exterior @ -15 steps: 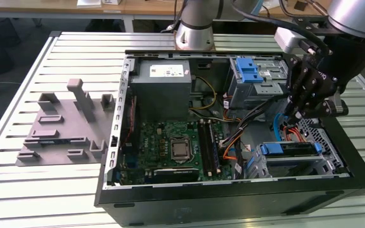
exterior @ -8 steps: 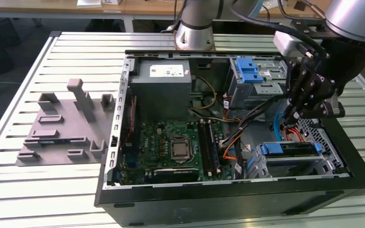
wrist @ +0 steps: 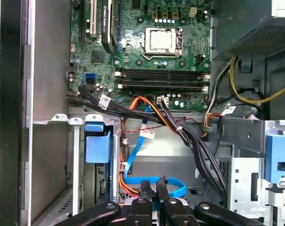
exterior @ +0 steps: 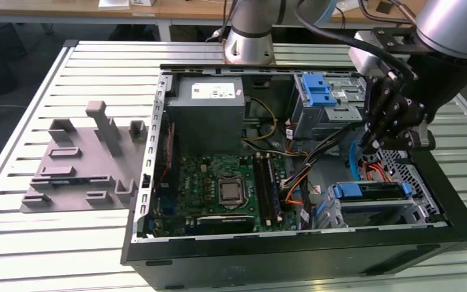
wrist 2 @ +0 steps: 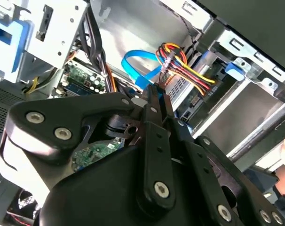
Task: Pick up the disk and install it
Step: 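Insert the second disk wire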
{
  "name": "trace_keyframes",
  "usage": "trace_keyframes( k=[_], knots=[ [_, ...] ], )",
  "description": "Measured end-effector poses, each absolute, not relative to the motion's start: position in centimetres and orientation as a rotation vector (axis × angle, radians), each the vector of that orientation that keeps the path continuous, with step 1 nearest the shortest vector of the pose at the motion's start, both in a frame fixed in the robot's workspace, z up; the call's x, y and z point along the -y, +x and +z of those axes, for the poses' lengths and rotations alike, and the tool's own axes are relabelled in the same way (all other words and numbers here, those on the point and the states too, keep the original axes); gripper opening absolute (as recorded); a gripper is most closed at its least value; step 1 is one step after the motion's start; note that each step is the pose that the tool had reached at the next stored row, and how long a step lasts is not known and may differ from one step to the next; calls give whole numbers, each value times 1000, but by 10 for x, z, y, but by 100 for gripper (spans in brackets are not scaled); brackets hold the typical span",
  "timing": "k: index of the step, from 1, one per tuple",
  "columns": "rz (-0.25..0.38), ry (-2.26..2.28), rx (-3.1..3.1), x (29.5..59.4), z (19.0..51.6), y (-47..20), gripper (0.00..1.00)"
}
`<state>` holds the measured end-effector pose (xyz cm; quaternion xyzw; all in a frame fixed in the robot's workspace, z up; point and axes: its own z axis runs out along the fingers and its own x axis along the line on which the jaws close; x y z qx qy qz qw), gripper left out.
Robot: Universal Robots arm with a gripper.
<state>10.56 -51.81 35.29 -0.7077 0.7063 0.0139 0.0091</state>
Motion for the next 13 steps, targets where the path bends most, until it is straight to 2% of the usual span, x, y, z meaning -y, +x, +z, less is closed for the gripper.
trace_keyframes(
  k=[13],
  knots=[
    [36, -2210, -2200, 533, 341, 104, 16]
  ],
)
